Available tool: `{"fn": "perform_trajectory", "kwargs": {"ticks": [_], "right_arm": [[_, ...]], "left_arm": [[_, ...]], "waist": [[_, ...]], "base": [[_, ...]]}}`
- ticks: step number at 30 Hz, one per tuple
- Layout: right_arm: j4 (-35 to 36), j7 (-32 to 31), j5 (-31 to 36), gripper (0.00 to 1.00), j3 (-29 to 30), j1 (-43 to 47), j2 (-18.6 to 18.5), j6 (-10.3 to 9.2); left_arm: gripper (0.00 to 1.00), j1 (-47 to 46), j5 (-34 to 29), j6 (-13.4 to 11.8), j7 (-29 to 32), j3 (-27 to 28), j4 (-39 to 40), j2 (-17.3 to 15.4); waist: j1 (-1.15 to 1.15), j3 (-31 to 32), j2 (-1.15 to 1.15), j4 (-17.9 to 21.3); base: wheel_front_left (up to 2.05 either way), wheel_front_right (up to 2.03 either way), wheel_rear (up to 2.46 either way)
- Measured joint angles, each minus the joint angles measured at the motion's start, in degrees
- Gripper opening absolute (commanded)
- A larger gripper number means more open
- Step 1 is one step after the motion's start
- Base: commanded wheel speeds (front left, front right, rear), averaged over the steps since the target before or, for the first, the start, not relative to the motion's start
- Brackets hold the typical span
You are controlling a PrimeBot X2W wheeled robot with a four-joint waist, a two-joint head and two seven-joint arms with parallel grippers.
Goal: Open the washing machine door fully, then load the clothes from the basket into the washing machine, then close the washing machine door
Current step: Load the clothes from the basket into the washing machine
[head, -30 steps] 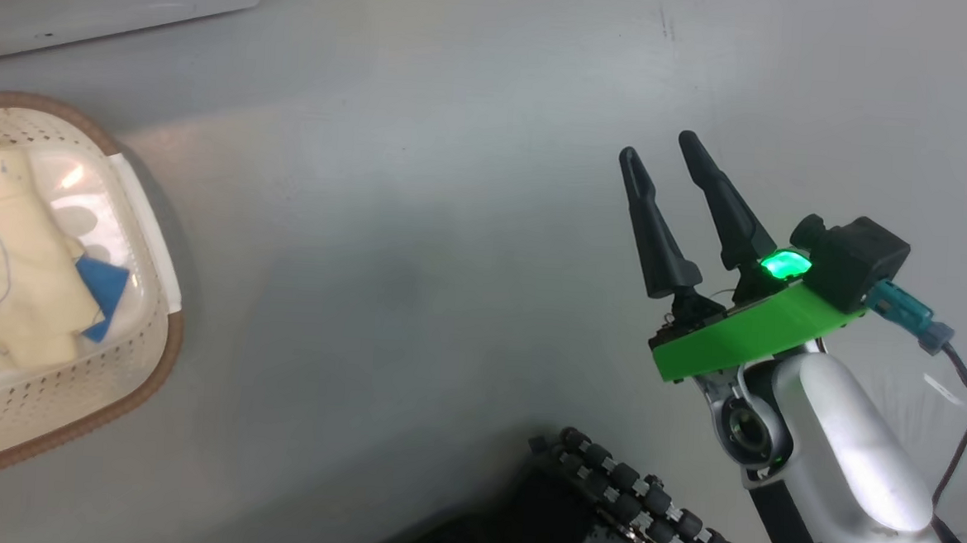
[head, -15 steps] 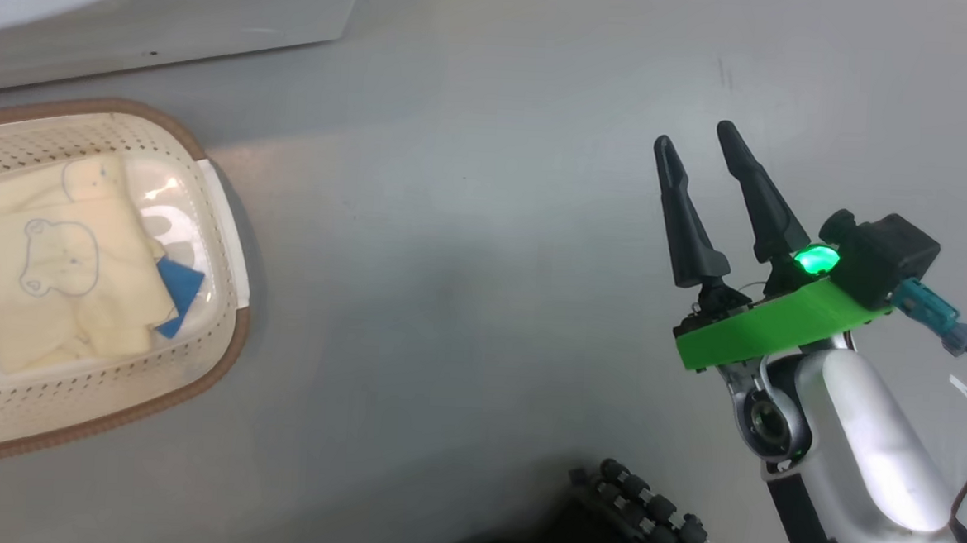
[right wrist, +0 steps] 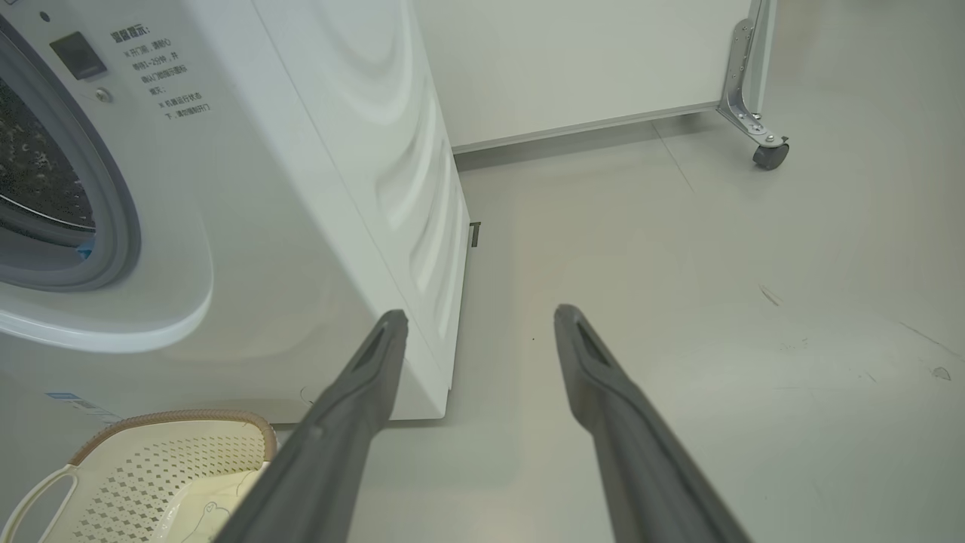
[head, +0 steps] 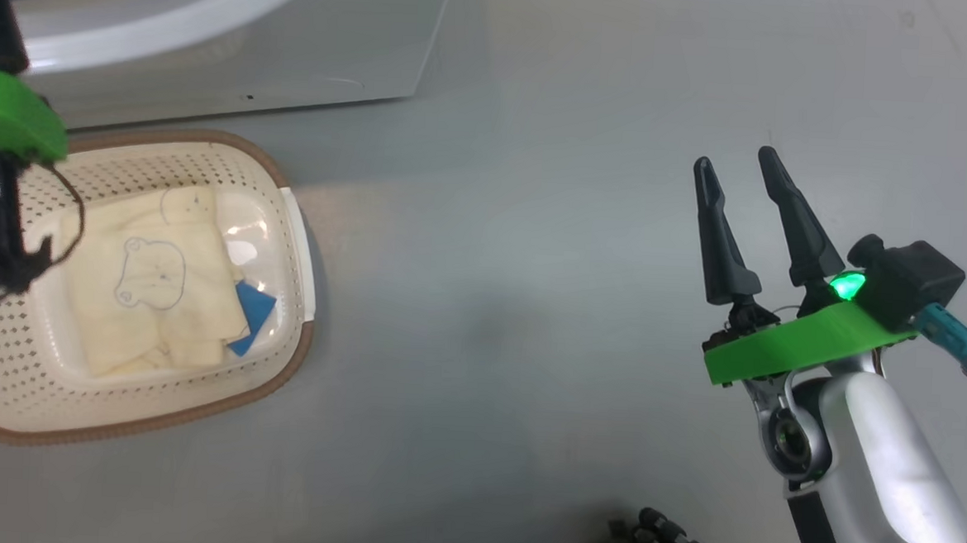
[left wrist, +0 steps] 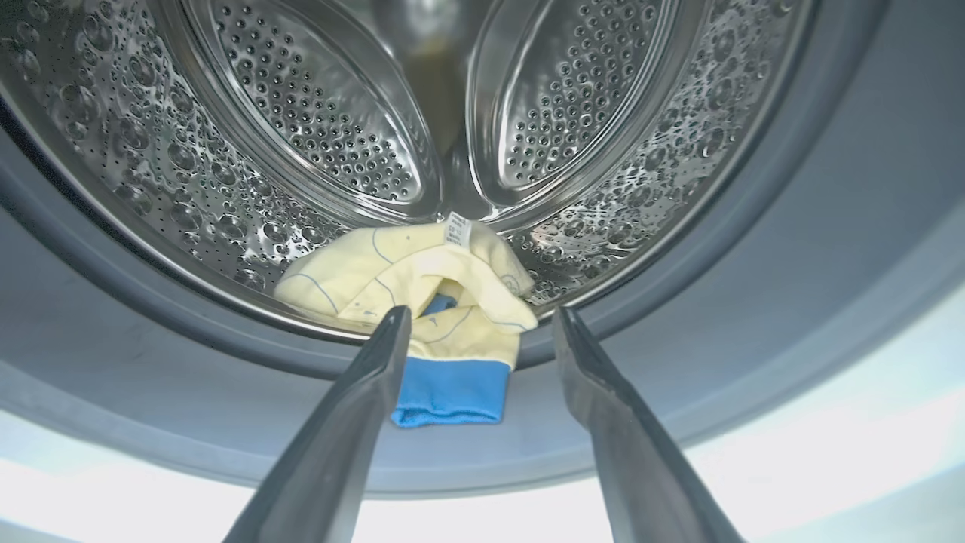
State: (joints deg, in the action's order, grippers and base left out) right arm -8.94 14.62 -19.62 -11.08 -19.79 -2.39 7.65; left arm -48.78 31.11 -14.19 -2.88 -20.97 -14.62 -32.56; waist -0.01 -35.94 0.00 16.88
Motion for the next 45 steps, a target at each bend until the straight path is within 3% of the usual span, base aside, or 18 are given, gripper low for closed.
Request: {"fn": "perform_trajectory", "kwargs": {"ticks": [12,18,29,45], "right_arm": [[-0.6,0.0,4.6,1.0,2.8,4.2,0.0,0.0],[-0.2,-0.8,6.6,1.0,3.8,6.0,0.0,0.0],[1.9,-3.4,8.3,1.0,5.0,10.4,0.0,0.0],[4.6,-5.7,8.6,1.0,5.8,13.8,0.0,0.0]], "left_arm": [[1.0,21.1,-0.9,-0.1,-5.0,-3.5,14.3,2.9],[1.0,26.7,-1.4,-0.1,-6.5,-5.2,16.6,4.9],[1.0,34.3,-0.7,-0.1,-9.3,-6.6,16.1,7.3],[1.0,35.8,0.4,-0.1,-9.8,-7.1,12.6,8.7]], "waist": [[0.0,7.4,0.0,-4.6],[0.0,10.6,0.0,-6.9],[0.0,16.5,0.0,-9.6],[0.01,20.5,0.0,-10.4]], "base": [[0.0,0.0,0.0],[0.0,0.0,0.0],[0.0,0.0,0.0],[0.0,0.0,0.0]]}}
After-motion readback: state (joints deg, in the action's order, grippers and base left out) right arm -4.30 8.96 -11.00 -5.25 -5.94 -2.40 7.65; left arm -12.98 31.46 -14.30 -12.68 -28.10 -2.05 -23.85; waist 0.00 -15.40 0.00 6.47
